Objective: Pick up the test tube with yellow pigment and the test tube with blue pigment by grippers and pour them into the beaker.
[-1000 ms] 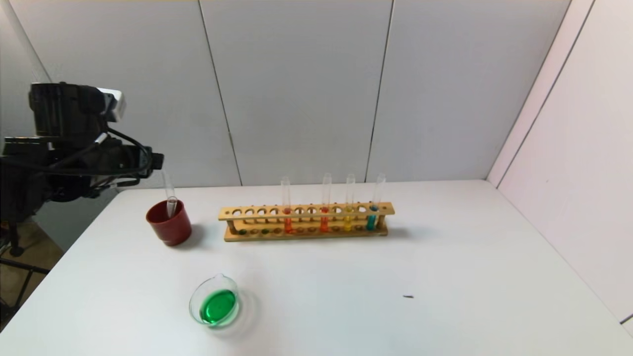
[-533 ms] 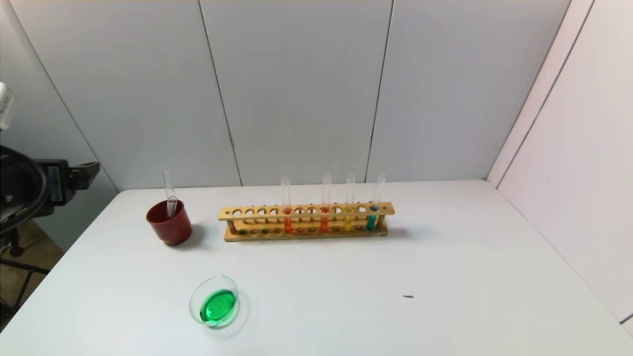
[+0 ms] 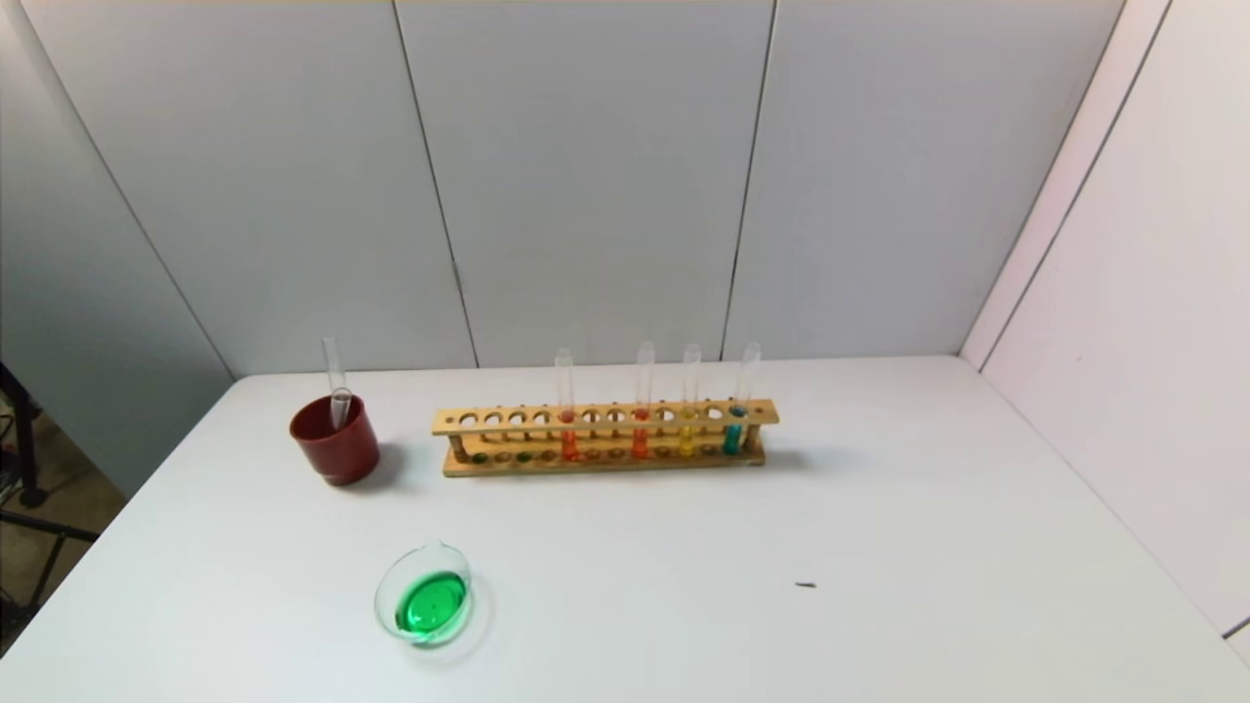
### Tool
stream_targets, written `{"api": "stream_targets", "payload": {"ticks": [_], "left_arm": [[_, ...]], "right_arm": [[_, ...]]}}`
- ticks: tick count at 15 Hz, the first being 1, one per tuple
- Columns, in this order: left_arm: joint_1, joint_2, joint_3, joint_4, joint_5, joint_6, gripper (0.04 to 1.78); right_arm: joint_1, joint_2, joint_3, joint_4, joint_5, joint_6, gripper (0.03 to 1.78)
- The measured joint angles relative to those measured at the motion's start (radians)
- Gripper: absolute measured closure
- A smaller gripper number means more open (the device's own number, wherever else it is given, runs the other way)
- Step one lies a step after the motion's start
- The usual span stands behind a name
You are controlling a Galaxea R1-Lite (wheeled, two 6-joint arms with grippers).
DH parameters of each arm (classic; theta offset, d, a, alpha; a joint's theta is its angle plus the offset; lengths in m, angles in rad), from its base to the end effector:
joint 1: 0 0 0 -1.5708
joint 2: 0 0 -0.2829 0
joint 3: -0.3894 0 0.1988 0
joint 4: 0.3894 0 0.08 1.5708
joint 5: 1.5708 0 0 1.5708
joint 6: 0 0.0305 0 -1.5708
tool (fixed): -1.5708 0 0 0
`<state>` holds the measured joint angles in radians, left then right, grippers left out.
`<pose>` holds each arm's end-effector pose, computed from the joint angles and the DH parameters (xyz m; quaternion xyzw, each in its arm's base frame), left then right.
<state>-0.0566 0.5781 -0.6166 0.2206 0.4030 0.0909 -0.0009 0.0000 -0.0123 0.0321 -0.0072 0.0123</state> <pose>0.0508 0.0091 0.2175 0.0653 0.0962 0.1674 0.9790 0.0106 -0.0002 0.0755 0.0061 0.0099 -0.0041 0.9999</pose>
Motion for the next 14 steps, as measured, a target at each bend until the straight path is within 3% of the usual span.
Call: {"api": "stream_targets", "payload": {"ticks": [3,8,10,14], "left_arm": [[0.009,-0.214,0.076,0.135,-0.044,0.016,0.07],[0.055,-0.493,0.311,0.163,-0.237,0.033,0.07],[0.060,-0.543,0.407,0.084,-0.317,0.007,0.07],[0.061,-0.576,0.587,-0.258,-0.378,-0.021,0.07]], "right_arm": [[0.000,0.000,0.000,0.000,0.000,0.000,0.11],[0.000,0.000,0.000,0.000,0.000,0.000,0.11],[0.000,0.000,0.000,0.000,0.000,0.000,0.11],[0.000,0.000,0.000,0.000,0.000,0.000,0.11]]}}
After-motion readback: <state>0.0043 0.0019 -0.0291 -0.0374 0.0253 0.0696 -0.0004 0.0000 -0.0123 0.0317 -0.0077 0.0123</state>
